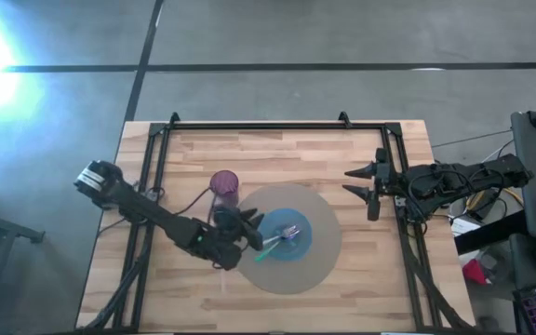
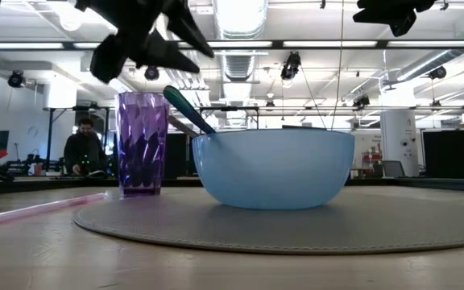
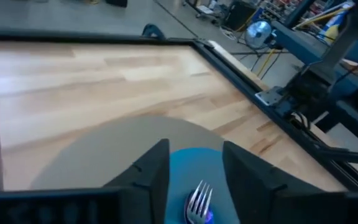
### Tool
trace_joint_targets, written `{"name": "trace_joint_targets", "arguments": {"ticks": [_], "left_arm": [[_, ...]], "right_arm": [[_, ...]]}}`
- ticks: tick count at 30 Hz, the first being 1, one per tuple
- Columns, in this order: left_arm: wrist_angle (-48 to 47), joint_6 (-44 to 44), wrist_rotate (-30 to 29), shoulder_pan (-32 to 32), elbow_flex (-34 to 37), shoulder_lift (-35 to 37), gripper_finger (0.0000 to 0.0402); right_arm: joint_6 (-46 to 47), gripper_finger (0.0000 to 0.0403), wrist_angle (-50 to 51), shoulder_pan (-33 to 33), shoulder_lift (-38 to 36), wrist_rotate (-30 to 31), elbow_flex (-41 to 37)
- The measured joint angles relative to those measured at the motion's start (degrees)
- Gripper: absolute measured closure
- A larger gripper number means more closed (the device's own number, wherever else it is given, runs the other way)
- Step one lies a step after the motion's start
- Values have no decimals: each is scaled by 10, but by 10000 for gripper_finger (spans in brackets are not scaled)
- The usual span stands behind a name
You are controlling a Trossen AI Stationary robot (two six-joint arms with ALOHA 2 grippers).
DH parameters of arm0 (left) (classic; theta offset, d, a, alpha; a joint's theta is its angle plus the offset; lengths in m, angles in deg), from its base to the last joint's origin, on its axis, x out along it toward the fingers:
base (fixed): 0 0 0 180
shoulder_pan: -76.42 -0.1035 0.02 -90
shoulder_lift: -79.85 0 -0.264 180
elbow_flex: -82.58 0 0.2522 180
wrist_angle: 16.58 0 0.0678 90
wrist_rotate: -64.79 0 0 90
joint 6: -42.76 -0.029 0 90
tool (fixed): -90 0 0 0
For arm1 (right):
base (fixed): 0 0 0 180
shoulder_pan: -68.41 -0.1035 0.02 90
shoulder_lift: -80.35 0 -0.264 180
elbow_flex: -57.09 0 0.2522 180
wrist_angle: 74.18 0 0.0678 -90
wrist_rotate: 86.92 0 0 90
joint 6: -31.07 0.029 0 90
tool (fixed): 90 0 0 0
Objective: Pick & Place Utensil
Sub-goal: Put the straw in the violet cup
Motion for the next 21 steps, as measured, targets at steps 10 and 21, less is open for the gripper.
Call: {"name": "trace_joint_targets", "arguments": {"ticks": [10, 21], "left_arm": [[0, -164, 64, 2, 0, 125, 224], [0, -244, 178, 3, -16, 243, 225]], "right_arm": [[31, 234, 0, 0, 0, 0, 0], [65, 234, -1, 0, 0, 1, 0]]}}
